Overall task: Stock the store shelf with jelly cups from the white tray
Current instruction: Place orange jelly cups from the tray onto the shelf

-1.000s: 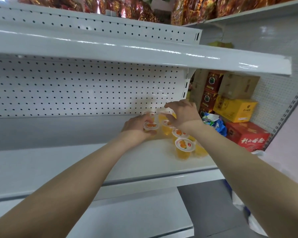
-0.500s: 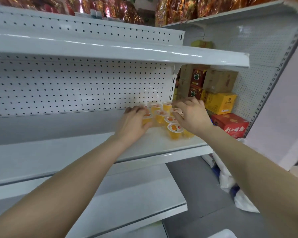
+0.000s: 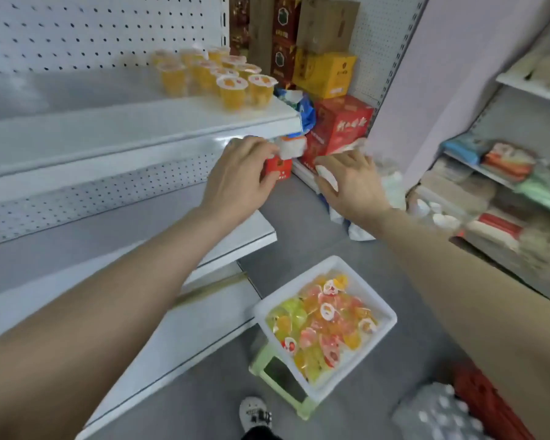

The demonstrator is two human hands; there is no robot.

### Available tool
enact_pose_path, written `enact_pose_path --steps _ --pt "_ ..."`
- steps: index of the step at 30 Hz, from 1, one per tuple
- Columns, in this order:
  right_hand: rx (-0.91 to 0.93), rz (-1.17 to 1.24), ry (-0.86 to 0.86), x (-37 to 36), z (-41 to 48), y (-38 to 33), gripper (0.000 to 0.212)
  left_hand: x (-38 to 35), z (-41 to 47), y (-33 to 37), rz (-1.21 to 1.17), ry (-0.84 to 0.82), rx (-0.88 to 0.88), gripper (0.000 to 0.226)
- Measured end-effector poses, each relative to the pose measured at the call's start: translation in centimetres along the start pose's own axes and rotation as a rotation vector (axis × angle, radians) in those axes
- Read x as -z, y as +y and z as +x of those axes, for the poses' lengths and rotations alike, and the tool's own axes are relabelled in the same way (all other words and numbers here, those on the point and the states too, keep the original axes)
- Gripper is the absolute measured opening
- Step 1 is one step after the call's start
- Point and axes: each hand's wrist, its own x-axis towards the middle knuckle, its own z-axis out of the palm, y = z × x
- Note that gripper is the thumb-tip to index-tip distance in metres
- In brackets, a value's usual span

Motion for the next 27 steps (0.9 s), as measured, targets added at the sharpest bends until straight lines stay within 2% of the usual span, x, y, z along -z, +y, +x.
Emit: enact_pose_path --steps 5,8,13,19,27 --pt "-0.087 0.034 -0.124 -4.4 -9.3 2.9 0.032 -7.3 -6.1 2.2 -0.072 -0.165 0.026 0.032" --pt "-0.114 0.079 -0.159 -7.1 -14.5 4.3 0.031 -12.0 -9.6 3.0 -0.071 -0.297 0.082 0.033" --pt "-0.161 0.112 -0.316 -11.8 -21.1 7.7 0.030 -19.2 -15.0 3.2 -0.079 -0.478 0.201 0.034" --pt "-0.148 0.186 -0.499 -18.8 -27.3 10.6 0.034 -26.9 -21.1 2.4 -0.059 -0.675 0.426 0.040" --pt "-0.003 0.315 -0.706 -28.7 -35.5 7.2 0.048 -35.5 -27.6 -2.4 -0.047 -0.804 0.539 0.045"
